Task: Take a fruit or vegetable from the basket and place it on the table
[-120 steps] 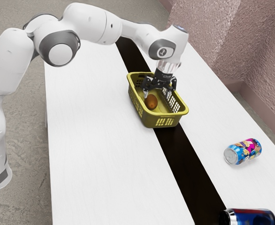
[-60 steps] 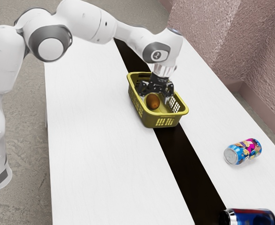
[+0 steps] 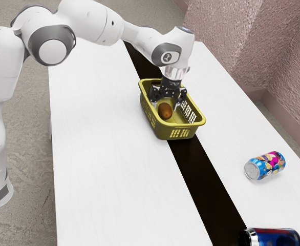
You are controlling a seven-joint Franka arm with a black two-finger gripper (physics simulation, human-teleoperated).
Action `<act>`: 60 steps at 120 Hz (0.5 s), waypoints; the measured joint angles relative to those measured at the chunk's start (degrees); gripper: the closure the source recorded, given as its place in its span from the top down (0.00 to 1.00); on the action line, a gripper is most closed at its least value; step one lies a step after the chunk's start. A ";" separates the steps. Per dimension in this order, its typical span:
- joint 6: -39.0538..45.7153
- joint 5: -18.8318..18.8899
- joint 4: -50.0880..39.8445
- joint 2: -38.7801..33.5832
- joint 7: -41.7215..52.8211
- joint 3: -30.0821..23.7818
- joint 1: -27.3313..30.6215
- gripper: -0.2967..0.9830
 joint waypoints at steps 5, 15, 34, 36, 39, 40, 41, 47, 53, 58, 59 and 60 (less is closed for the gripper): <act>0.12 -0.10 0.00 -0.02 0.08 0.07 -0.11 0.73; 0.29 -0.21 -0.03 -0.04 0.22 0.09 -0.32 0.71; 0.72 -0.39 -0.09 1.14 0.44 0.10 -0.13 0.68; 0.78 -0.38 -0.09 1.20 0.46 0.10 -0.12 0.67; 0.86 -0.35 -0.09 1.26 0.49 0.10 -0.14 0.64; 0.88 -0.34 -0.09 1.28 0.49 0.10 -0.15 0.62; 0.91 -0.32 -0.09 1.29 0.49 0.10 -0.16 0.61; 1.01 -0.09 -0.09 1.29 0.28 0.10 -0.29 0.55; 1.06 0.08 -0.09 1.23 0.01 0.09 -0.34 0.53; 1.09 0.19 -0.09 1.18 -0.20 0.09 -0.36 0.52; 1.10 0.20 -0.09 1.18 -0.24 0.09 -0.36 0.52; 1.10 0.22 -0.08 1.18 -0.28 0.09 -0.36 0.52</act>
